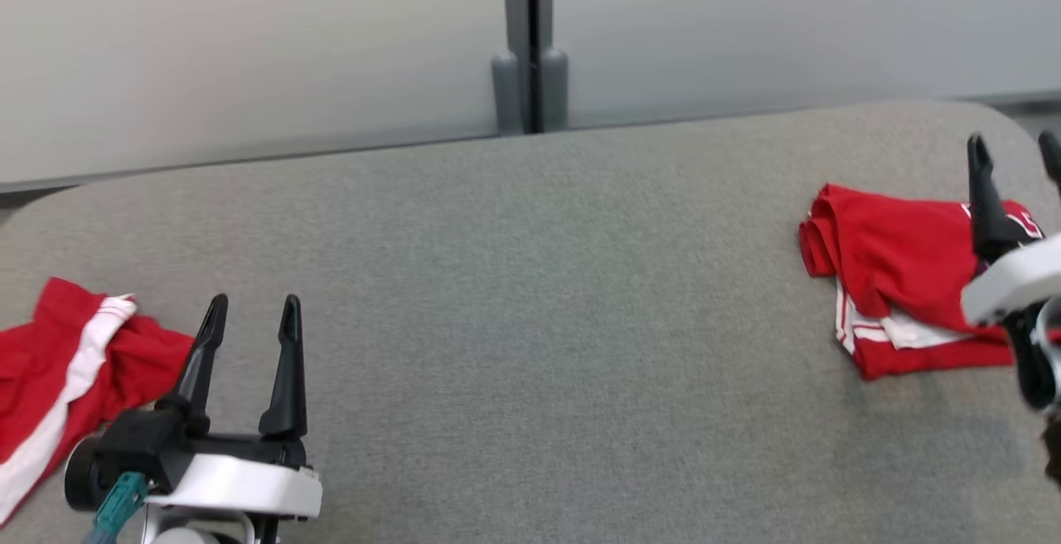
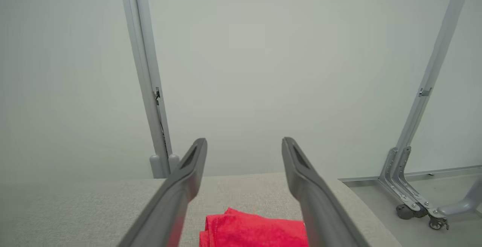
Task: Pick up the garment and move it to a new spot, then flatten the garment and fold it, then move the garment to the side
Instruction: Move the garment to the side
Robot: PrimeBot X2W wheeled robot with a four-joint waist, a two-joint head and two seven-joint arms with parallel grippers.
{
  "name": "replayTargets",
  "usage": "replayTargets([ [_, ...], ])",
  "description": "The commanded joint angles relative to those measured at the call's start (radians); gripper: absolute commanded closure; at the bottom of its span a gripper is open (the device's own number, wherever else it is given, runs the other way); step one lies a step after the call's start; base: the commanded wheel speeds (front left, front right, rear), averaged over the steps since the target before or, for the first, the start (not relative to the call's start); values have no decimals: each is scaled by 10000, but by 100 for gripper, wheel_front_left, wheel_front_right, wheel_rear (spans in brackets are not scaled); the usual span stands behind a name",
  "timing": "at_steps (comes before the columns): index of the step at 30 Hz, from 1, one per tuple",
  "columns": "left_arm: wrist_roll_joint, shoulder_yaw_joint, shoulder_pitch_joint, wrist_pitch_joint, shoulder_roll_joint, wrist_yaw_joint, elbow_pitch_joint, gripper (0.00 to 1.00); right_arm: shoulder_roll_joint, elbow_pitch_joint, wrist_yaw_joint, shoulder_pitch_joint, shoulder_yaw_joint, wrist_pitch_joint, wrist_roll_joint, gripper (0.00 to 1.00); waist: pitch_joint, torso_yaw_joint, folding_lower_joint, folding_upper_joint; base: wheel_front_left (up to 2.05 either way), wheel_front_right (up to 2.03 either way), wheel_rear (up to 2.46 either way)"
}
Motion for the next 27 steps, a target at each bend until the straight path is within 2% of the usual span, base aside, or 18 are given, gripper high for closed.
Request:
replayTargets([
  [1, -17, 82, 319, -8, 66, 88, -78, 0, 134, -699, 5, 870, -88, -39, -29, 0, -728, 607, 0, 0, 0, 0, 0],
  [3, -42, 112, 547, -9, 45, 164, -127, 0, 187, -1496, 5, 1679, -255, -43, -315, 0, -890, 752, 0, 0, 0, 0, 0],
  [11, 40, 166, 1195, -9, -147, 294, 168, 0, 1071, -4034, 5, 4543, -639, -39, -339, 0, -1149, 1153, 0, 0, 0, 0, 0],
  [19, 373, 194, 1339, -11, -409, 219, 384, 0, 1392, -5135, 5, 6023, -705, -20, -422, 0, -1192, 1236, 0, 0, 0, 0, 0],
  [27, 602, 335, 1212, -10, -585, 53, 371, 0, 1664, -5735, 5, 6357, -891, 225, -643, 0, -1172, 1093, 0, 0, 0, 0, 0],
])
